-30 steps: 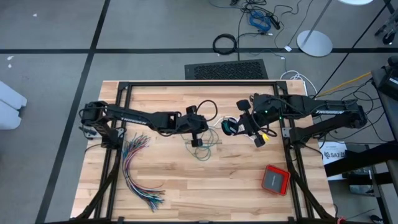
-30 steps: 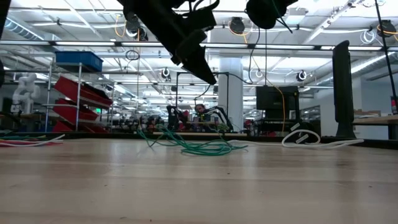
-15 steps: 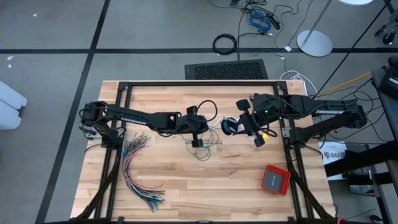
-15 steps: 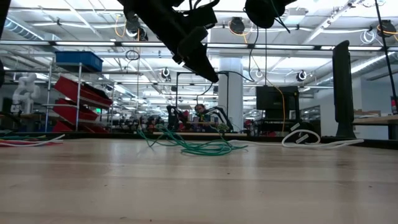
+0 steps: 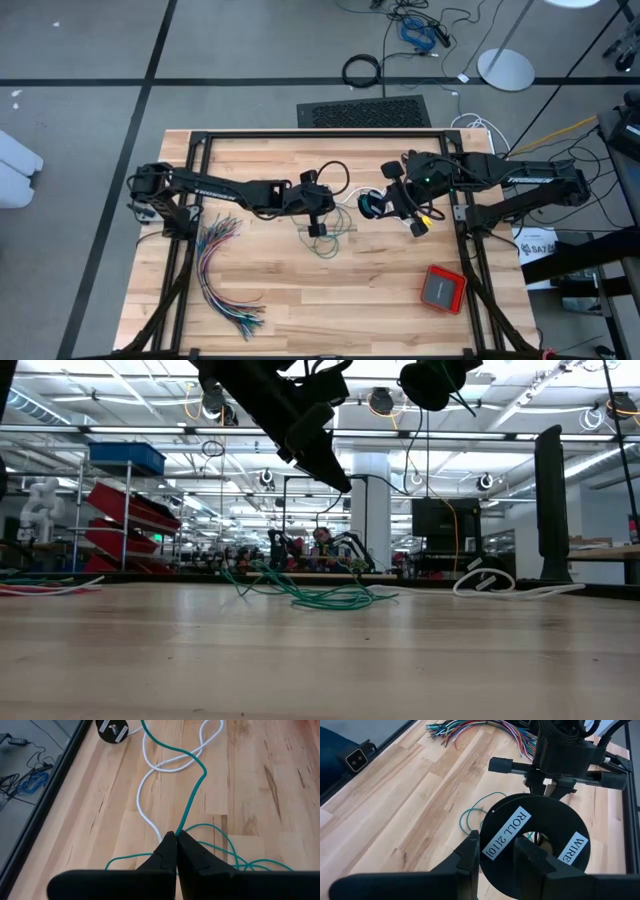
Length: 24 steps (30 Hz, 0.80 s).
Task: Coil cords
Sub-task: Uncoil the green wire from the spool
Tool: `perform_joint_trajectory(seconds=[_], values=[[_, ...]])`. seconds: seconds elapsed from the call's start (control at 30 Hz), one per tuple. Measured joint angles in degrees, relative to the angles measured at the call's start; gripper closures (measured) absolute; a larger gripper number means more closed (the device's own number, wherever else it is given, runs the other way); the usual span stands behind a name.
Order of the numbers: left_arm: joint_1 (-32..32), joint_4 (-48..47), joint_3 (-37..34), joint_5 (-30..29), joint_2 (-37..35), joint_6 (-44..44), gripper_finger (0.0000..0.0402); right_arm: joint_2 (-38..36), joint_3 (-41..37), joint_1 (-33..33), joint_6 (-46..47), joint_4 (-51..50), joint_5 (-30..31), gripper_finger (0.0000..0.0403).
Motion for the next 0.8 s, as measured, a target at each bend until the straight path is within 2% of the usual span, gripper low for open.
perform_joint_trajectory(seconds=[0.8], values=[[0.0,0.0,0.0,0.0,0.0,0.0,0.04,0.0,0.0,0.0,-1.1,-0.3,0.0,0.0325]])
